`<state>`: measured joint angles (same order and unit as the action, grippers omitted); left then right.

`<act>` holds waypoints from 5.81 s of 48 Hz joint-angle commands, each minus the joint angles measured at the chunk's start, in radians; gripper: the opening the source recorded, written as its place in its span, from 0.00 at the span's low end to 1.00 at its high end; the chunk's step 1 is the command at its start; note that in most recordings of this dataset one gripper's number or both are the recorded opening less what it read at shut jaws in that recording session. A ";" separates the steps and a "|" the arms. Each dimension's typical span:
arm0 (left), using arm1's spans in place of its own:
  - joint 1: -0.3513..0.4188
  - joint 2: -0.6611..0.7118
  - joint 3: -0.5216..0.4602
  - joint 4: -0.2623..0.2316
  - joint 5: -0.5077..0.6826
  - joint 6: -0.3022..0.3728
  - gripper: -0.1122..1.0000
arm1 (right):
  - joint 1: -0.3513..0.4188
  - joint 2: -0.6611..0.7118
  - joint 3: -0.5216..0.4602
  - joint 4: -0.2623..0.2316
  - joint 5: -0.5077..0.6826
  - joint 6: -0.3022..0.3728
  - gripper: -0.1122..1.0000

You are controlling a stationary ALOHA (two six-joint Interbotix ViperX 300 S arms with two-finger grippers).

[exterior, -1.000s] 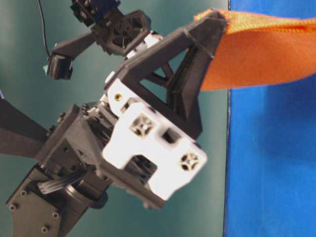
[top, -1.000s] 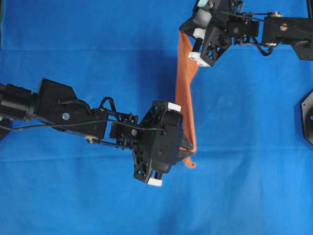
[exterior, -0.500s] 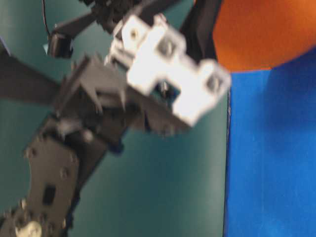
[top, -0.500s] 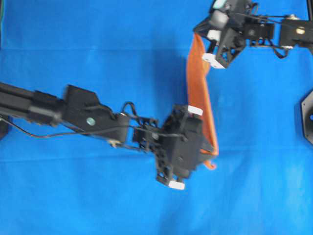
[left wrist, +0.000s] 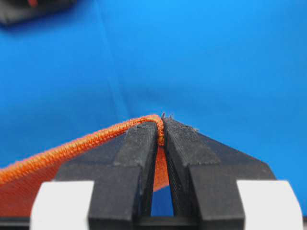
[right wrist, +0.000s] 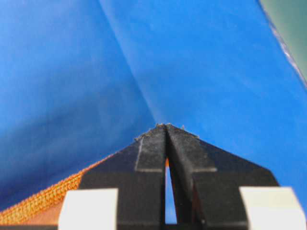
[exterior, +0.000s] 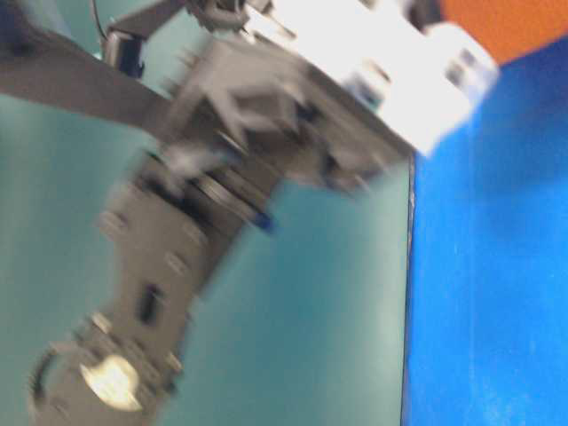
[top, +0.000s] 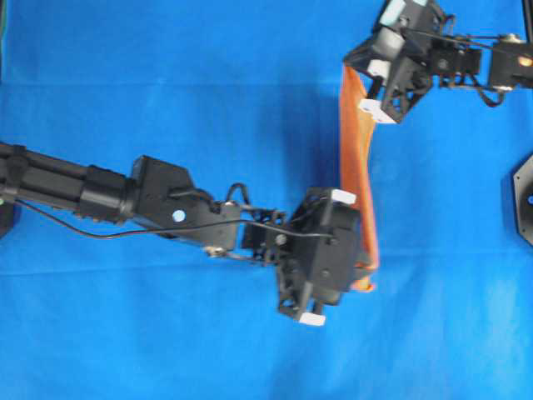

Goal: Fold the orange towel.
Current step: 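Lift the strip and swing the left end over toward the right end, then lay the folded towel down and open both grippers, then retract both grippers to the sides, then grasp the top corners of the folded rectangle with both grippers, then fold the top half down onto the bottom half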

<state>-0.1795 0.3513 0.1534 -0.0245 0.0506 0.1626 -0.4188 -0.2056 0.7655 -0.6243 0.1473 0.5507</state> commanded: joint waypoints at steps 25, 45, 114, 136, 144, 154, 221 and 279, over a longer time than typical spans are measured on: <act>-0.063 -0.163 0.382 -0.005 -0.279 -0.179 0.14 | 0.006 0.259 -0.192 -0.035 -0.137 -0.006 0.10; -0.037 -0.143 0.382 -0.005 -0.295 -0.179 0.17 | 0.009 0.268 -0.186 -0.052 -0.179 -0.006 0.10; 0.120 -0.916 0.877 -0.002 -0.258 -0.109 0.65 | 0.178 -0.472 0.327 0.006 -0.256 0.104 0.65; 0.186 -1.006 1.035 -0.005 -0.371 -0.140 0.65 | 0.178 -0.479 0.440 0.037 -0.393 0.118 0.65; 0.186 -1.000 1.031 -0.005 -0.374 -0.141 0.65 | 0.178 -0.477 0.439 0.038 -0.391 0.120 0.65; 0.201 -0.934 0.979 -0.005 -0.408 -0.140 0.65 | 0.150 -0.468 0.391 0.046 -0.351 0.118 0.65; 0.577 0.017 0.453 -0.003 -0.468 -0.121 0.62 | -0.135 0.307 0.101 -0.052 -0.360 0.094 0.58; 0.571 -0.133 0.468 -0.002 -0.371 -0.054 0.12 | -0.133 0.169 0.063 -0.063 -0.268 0.075 0.13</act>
<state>0.3896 0.2546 0.6274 -0.0276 -0.3175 0.1058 -0.5507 -0.0107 0.8360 -0.6872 -0.1197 0.6213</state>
